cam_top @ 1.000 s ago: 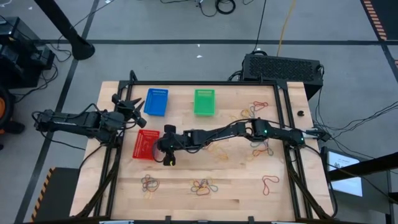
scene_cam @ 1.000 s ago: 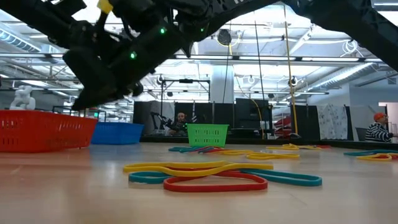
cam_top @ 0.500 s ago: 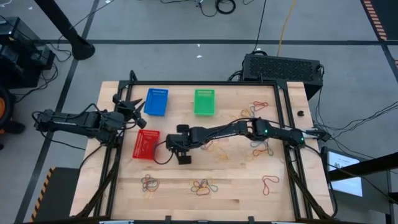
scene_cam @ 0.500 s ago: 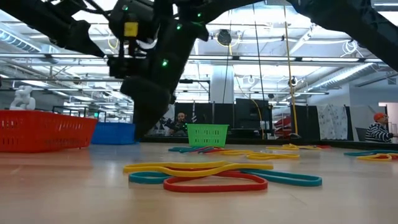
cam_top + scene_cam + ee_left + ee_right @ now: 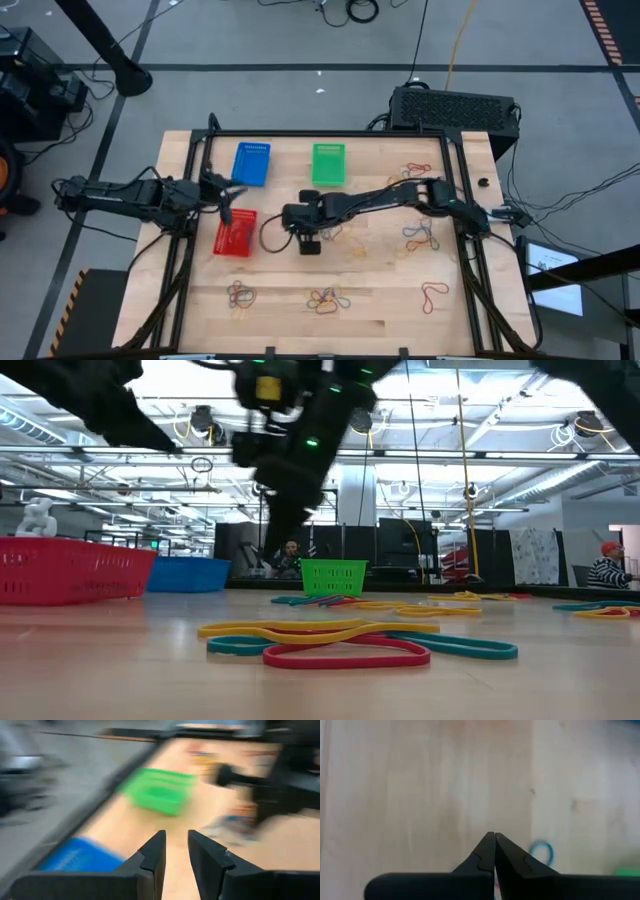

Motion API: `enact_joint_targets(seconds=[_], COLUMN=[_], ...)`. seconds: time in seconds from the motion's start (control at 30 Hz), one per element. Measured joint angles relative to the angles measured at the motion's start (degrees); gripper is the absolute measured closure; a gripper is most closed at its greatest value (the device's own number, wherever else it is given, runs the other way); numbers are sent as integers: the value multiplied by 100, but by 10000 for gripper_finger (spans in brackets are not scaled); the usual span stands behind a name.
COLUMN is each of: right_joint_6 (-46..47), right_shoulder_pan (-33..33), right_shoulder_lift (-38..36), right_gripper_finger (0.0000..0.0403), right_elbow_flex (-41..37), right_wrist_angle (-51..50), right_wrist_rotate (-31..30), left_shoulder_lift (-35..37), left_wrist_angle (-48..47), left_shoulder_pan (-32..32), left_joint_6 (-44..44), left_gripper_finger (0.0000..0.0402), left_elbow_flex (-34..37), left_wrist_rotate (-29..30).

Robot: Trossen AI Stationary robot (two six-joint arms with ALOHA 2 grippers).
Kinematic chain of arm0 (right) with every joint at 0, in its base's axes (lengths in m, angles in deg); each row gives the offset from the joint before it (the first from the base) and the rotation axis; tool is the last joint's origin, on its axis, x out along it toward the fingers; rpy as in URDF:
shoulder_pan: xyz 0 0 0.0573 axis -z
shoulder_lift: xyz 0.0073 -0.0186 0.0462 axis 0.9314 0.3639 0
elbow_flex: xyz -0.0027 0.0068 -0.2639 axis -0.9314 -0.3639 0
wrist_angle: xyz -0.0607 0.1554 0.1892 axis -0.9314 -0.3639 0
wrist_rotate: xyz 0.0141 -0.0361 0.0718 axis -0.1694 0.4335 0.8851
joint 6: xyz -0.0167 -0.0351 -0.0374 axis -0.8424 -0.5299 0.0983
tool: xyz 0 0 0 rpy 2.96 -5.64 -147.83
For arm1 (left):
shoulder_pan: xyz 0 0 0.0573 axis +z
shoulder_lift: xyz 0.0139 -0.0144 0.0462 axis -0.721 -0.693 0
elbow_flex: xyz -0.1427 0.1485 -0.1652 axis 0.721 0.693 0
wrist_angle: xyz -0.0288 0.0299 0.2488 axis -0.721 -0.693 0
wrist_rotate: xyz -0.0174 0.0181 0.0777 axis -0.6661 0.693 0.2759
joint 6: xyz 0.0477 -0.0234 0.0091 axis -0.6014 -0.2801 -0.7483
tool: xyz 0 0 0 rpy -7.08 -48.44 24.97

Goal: Sort rubber bands into baskets
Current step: Put the blue rubber band into the red basket

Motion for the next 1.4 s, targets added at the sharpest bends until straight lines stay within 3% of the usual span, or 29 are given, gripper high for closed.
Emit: enact_joint_targets(seconds=[0.13,0.27,0.37,0.53,0.97,1.2,1.4], right_joint_6=[258,552,829,1040,867,956,952], right_shoulder_pan=[222,331,352,481,507,501,501], right_shoulder_lift=[-885,-1287,-1371,-1324,-1326,-1324,-1324], right_gripper_finger=[402,402,402,380,262,250,273], right_elbow_flex=[-1709,-2975,-3434,-3600,-3596,-3596,-3596], right_wrist_angle=[1926,3209,3676,3826,3567,3250,3220], right_wrist_rotate=[26,28,63,20,58,57,323], left_shoulder_lift=[-281,-768,-1112,-1521,-1686,-1686,-1686], left_wrist_angle=[386,639,638,674,994,980,980], left_shoulder_pan=[-1,2,2,2,2,2,2], left_joint_6=[47,-110,-281,-520,-766,-764,-764], left_gripper_finger=[311,311,311,311,311,311,311], left_elbow_flex=[-2,-2,-2,-2,-4,-4,-4], left_wrist_rotate=[-1011,-1093,-1091,-1091,-1088,-1087,-1084])
